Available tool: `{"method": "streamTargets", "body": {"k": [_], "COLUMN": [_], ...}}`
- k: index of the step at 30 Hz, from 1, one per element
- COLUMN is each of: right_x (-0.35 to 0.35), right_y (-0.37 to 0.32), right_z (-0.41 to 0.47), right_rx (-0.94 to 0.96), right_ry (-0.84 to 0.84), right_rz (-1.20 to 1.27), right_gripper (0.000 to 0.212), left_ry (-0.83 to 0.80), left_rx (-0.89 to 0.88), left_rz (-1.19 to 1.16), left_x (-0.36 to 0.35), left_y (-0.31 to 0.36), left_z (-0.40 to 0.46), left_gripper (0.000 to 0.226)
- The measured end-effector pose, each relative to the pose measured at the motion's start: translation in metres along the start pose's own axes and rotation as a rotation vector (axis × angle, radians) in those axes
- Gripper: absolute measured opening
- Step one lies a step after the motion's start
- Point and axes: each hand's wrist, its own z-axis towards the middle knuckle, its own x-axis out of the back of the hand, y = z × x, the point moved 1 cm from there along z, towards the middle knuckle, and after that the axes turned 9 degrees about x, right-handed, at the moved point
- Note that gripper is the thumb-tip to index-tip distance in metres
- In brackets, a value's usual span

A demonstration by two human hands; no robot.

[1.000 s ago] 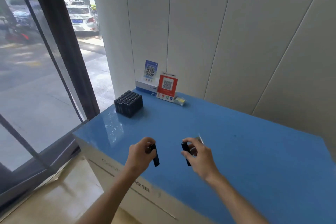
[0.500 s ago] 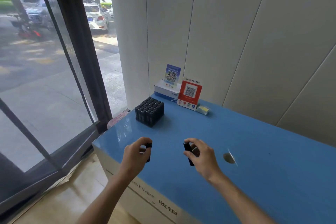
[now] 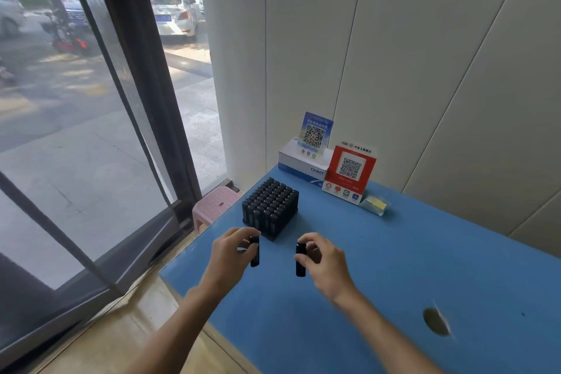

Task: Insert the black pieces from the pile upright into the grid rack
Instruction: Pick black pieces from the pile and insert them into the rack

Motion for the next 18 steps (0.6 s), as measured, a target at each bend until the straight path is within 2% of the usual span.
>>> {"method": "streamTargets", "body": {"k": [5,10,18], "right_x": [-0.014,-0.036,-0.088], "right_y": [0.012,0.011,-0.003], "right_z": [0.016,0.038,0.061], "right_rx": [-0.068,-0.129,-0.185], "right_ry": [0.02,0.12,0.306], "right_rz": [-0.022,-0.07,-0.238], "right_gripper": [0.031,0.02,0.02], "left_ry": [-0.061,-0.111,-0.231], "left_rx": [-0.063,-0.195,-0.465], "left_rz": [-0.01,0.029,0.034], "left_x": [-0.005,-0.012,-0.022], "left_y": [-0.019,-0.037,-0.063], "left_z": [0.035,0.079,0.126], "left_gripper": [0.022,0.026,0.03]}}
